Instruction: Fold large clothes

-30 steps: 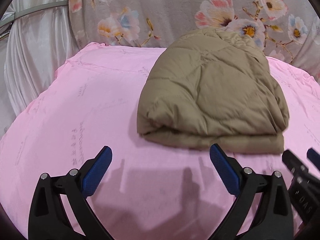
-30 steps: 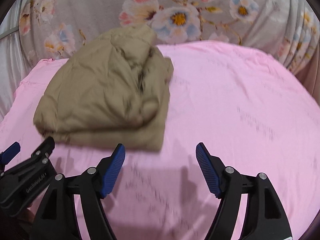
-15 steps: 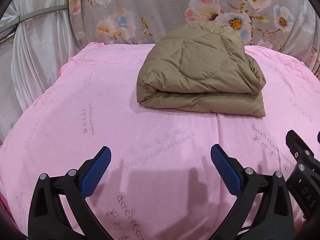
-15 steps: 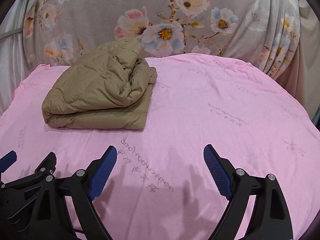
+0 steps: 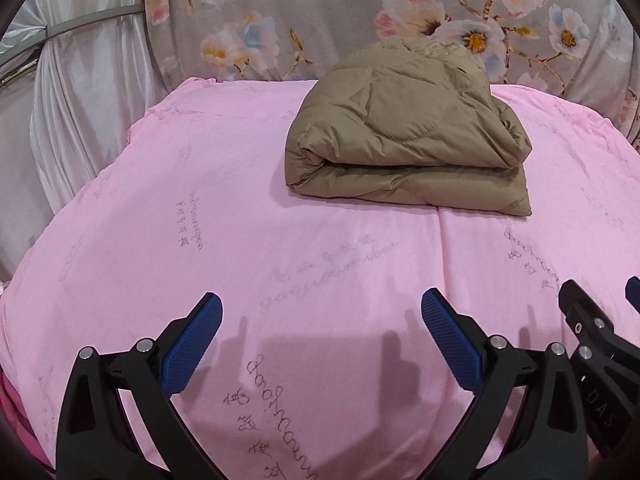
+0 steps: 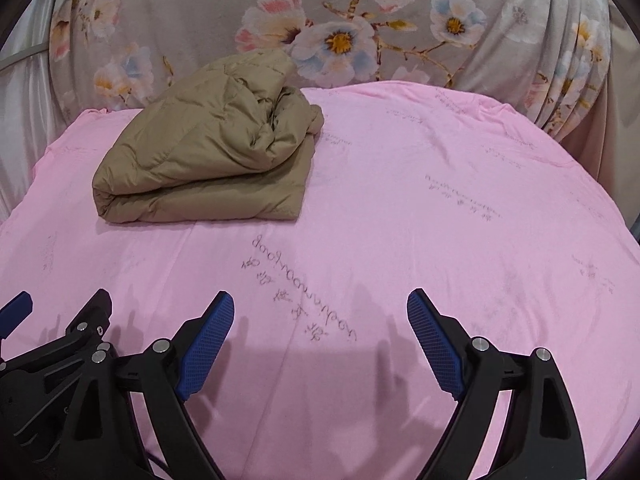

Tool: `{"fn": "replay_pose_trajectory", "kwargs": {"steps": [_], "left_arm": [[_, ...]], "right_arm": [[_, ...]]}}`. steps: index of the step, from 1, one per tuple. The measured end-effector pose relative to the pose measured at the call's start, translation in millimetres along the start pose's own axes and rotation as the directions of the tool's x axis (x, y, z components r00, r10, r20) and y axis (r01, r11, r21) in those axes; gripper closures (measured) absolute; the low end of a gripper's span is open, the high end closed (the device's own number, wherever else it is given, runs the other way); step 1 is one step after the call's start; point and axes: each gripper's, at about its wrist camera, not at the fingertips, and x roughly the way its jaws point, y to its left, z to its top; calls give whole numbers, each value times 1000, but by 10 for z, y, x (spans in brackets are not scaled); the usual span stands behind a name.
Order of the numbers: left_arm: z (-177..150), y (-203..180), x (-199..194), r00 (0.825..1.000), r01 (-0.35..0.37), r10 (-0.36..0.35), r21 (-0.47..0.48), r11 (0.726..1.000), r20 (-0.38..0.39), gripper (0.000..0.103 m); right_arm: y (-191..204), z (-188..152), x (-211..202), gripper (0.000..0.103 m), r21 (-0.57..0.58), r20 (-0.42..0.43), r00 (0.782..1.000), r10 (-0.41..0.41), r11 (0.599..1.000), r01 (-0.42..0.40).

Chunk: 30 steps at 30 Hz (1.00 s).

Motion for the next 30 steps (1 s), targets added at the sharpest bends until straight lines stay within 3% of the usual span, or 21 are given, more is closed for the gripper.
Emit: {"fn": "replay_pose_trajectory", "kwargs": {"steps": [4, 11, 30], "left_arm": [[-117, 62, -53, 1000, 3, -3, 8, 1000, -29, 6], [-257, 114, -161, 999, -2, 3, 22, 1000, -48, 6], [-264, 114, -144, 998, -35, 36, 30, 999, -48, 6]], "right_arm": [[20, -141, -69, 17, -18, -38, 999, 20, 1000, -21], [75, -323, -257, 17, -33, -30, 1000, 7, 999, -8], [71, -315, -205, 17, -41, -56, 998, -10, 999, 8]]}}
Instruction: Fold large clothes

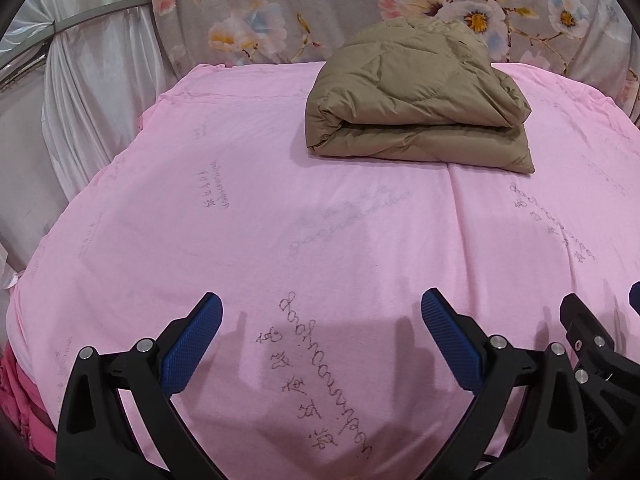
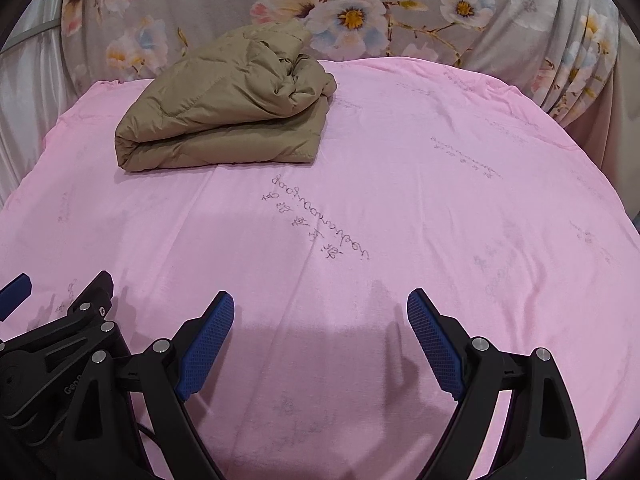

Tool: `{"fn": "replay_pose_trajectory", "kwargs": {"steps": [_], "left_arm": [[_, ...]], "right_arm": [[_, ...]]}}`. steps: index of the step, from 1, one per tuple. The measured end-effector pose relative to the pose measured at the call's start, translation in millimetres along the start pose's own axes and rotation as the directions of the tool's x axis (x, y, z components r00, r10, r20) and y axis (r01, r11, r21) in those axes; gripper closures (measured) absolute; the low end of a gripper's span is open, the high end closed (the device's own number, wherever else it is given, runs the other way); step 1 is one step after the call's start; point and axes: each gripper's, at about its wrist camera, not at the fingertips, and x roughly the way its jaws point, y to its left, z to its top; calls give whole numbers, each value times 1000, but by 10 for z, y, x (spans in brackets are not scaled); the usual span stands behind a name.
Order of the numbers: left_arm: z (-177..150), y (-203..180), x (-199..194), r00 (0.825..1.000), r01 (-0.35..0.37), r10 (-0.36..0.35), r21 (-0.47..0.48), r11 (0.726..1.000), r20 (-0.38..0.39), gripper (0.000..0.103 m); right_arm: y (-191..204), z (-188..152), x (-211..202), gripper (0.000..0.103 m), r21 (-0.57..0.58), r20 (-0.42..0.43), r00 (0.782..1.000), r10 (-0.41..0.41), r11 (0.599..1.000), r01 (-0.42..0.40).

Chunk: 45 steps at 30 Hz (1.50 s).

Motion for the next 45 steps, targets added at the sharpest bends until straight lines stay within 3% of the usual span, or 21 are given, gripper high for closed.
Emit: {"fn": "replay_pose_trajectory", "kwargs": {"steps": [7, 45], "left_arm": [[3, 14, 0, 1000, -3, 3, -8, 1000, -2, 6], [-11, 47, -26, 1000, -19, 19, -23, 1000, 8, 6]], "right_arm": [[10, 0, 62, 17, 4, -34, 999, 16, 1000, -16], [61, -3, 8, 17, -14, -9, 1000, 17, 1000, -17]]}}
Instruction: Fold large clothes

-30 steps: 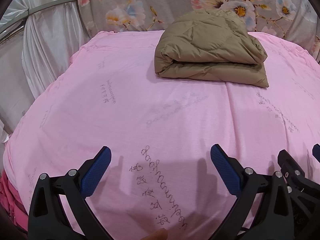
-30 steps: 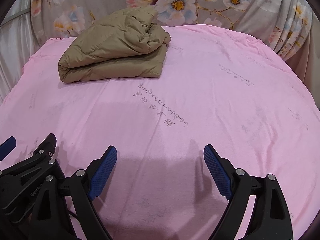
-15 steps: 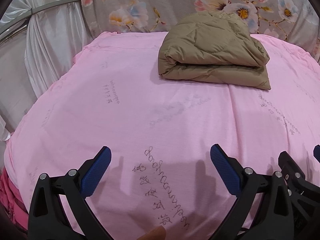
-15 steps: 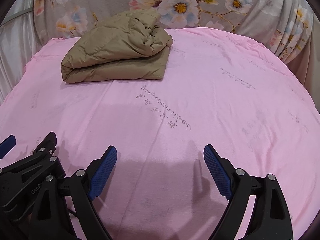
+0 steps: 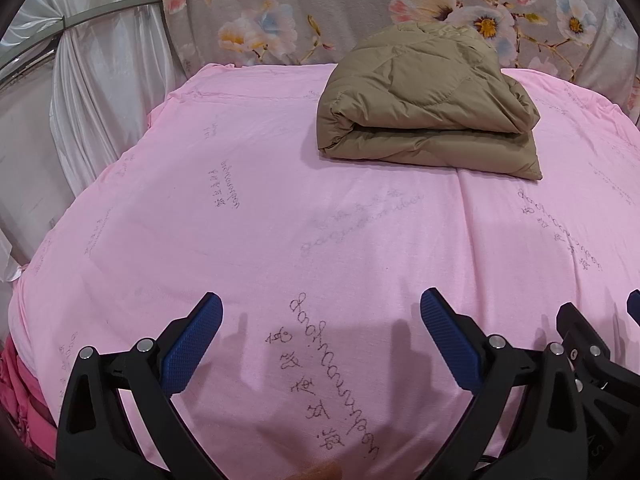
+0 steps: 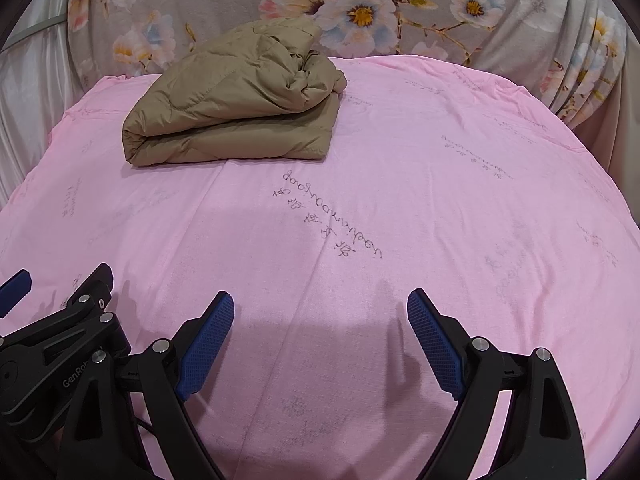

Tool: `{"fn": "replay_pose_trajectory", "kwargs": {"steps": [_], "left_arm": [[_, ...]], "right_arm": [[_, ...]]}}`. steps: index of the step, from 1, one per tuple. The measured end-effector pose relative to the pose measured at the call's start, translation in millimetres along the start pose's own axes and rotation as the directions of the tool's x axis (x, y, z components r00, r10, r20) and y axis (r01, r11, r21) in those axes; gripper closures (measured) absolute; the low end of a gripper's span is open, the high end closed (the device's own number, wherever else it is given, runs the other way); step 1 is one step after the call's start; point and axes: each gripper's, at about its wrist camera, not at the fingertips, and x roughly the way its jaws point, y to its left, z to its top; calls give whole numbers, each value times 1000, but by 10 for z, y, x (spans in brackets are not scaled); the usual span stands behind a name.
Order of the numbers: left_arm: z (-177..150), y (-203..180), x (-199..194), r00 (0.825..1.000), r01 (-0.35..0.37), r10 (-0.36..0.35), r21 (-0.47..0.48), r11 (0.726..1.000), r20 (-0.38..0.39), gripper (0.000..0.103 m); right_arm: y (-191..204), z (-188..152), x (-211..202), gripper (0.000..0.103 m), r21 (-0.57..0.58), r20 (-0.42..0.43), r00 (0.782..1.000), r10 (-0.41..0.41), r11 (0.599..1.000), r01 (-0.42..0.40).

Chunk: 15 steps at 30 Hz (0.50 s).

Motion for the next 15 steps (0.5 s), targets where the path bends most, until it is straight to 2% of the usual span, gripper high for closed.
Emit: {"fn": "replay_pose_trajectory", "kwargs": {"steps": [15], "left_arm": [[-8, -10, -8, 1000, -1, 1, 0, 1000, 2, 9]], "right_arm": [[25, -3, 1, 17, -5, 0, 1000, -3, 1000, 3]]}}
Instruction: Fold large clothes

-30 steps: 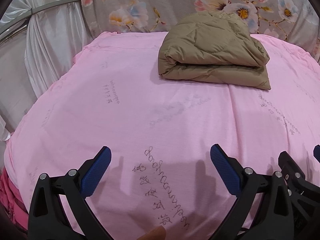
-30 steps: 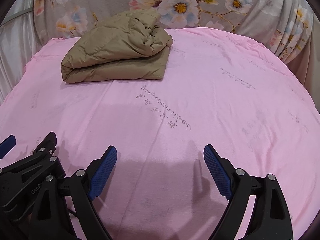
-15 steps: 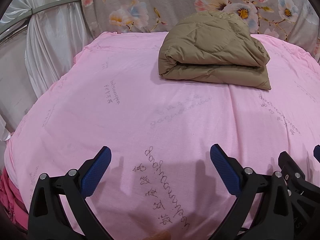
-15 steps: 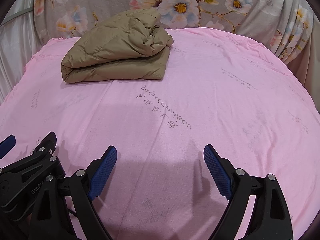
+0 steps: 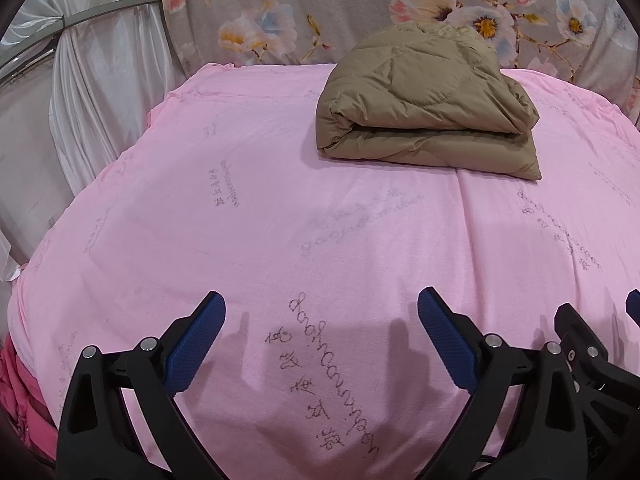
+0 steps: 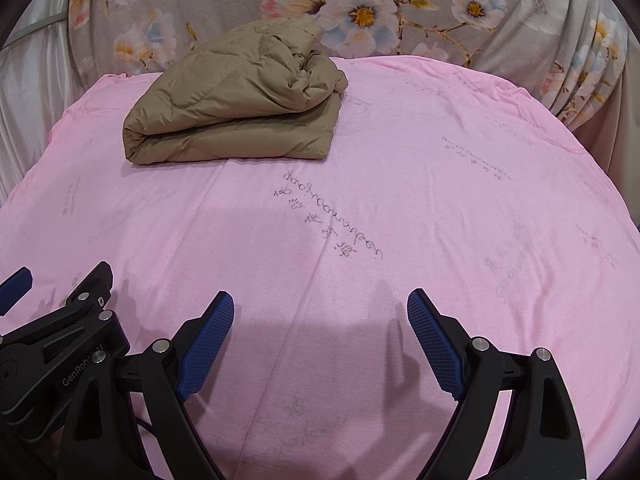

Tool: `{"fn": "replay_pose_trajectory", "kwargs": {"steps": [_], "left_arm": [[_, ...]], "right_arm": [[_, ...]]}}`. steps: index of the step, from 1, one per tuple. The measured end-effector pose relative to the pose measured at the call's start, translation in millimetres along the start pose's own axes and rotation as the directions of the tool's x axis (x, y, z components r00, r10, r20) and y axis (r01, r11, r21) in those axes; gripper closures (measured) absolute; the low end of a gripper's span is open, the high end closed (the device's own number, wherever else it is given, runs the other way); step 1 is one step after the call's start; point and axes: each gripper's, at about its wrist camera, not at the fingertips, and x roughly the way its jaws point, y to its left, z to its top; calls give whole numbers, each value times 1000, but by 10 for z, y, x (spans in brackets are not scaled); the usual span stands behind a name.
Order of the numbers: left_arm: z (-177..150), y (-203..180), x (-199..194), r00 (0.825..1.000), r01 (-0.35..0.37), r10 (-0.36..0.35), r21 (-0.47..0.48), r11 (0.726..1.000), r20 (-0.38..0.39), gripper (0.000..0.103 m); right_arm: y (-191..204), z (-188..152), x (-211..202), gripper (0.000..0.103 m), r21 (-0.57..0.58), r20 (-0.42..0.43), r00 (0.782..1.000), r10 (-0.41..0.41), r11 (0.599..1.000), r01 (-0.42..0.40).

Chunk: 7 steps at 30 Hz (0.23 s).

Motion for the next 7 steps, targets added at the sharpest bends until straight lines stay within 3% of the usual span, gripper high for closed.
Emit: {"fn": "replay_pose_trajectory", "kwargs": {"steps": [7], "left_arm": [[-1, -16, 7, 1000, -1, 1, 2, 1000, 2, 12]], "right_arm": [[12, -4, 6, 17, -3, -1, 1000, -3, 1000, 3]]}}
